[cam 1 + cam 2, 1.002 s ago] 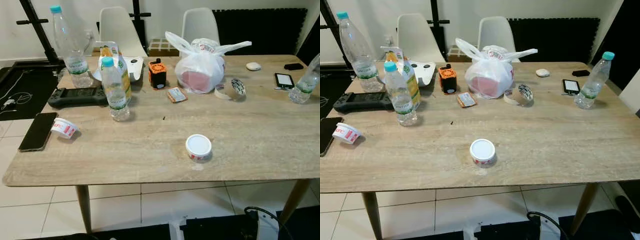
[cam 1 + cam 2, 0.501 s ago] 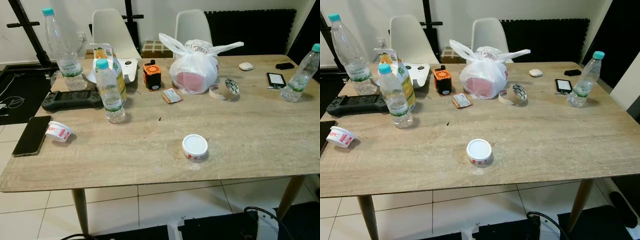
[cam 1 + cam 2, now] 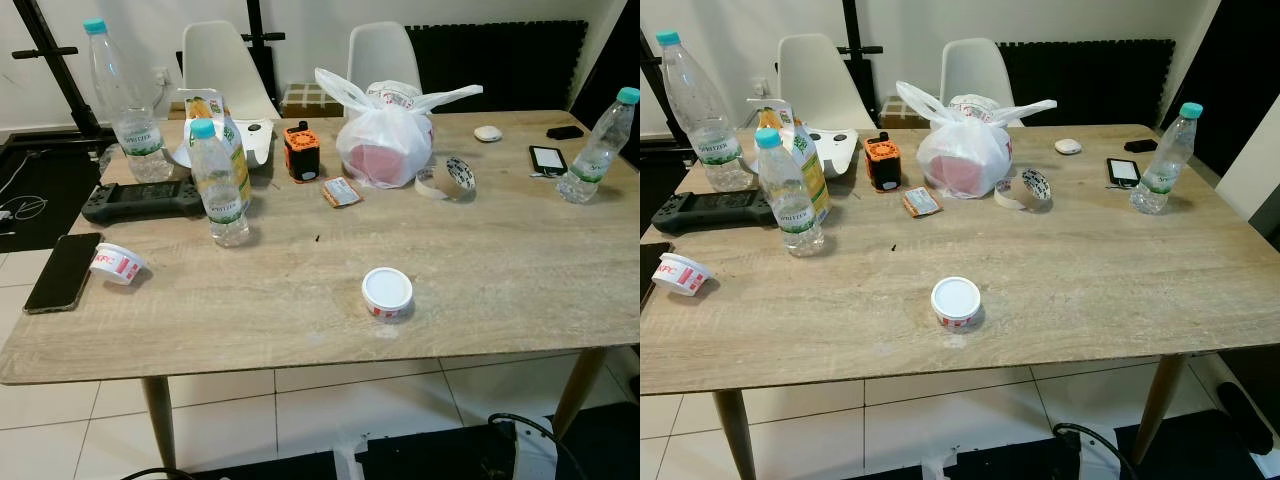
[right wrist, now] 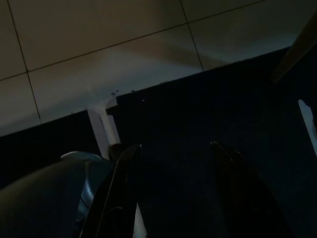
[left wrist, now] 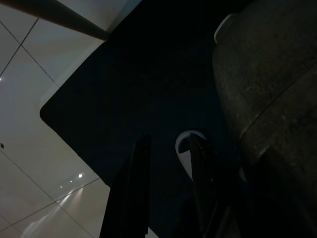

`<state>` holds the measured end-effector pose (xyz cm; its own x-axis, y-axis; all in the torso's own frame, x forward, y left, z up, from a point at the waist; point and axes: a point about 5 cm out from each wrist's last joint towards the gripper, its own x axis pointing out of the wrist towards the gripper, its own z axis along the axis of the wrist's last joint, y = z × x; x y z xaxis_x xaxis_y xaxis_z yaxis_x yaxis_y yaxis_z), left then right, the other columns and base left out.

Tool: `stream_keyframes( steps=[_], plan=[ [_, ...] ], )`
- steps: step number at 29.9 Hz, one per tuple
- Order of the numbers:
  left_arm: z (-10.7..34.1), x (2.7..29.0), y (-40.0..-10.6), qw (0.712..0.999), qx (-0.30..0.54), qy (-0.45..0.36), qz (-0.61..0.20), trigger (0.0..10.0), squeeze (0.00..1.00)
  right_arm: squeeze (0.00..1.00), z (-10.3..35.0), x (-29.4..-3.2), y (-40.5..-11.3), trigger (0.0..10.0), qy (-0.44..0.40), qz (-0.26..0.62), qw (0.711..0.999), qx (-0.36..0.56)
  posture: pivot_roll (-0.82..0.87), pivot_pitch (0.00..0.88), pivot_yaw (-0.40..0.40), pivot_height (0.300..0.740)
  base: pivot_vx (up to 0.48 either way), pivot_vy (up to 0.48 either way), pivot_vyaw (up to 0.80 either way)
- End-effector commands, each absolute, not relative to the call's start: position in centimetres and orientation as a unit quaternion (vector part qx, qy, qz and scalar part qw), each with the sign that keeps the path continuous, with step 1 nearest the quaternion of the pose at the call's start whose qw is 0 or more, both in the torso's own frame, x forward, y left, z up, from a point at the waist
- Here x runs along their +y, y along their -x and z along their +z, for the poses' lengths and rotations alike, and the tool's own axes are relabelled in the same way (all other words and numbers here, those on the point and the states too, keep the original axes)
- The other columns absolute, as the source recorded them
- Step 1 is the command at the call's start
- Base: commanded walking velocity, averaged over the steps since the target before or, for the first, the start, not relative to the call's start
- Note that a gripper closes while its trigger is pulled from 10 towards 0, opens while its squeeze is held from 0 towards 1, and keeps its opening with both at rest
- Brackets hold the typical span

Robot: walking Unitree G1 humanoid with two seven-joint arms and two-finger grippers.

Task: Restocking fridge

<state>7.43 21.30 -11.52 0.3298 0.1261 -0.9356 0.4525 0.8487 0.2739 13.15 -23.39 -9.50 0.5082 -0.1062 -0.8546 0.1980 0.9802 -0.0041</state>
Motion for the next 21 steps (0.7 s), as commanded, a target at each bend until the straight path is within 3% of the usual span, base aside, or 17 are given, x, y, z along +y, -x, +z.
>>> stream_keyframes(
  steps=[1,21],
  plan=[
    [-10.95,19.26,-10.77,0.818,0.509,-0.24,-0.121,10.0,0.27,0.0,-9.44,-23.57,-13.22,10.0,-0.04,-0.087,0.867,0.49,0.0,0.0,-0.043,0.74,0.0,0.0,0.0],
    [-10.96,19.34,-10.67,0.819,0.51,-0.237,-0.116,10.0,0.27,0.0,-9.43,-23.54,-13.2,10.0,-0.041,-0.089,0.869,0.486,0.01,0.0,-0.046,0.74,0.0,0.0,0.0]
  ],
)
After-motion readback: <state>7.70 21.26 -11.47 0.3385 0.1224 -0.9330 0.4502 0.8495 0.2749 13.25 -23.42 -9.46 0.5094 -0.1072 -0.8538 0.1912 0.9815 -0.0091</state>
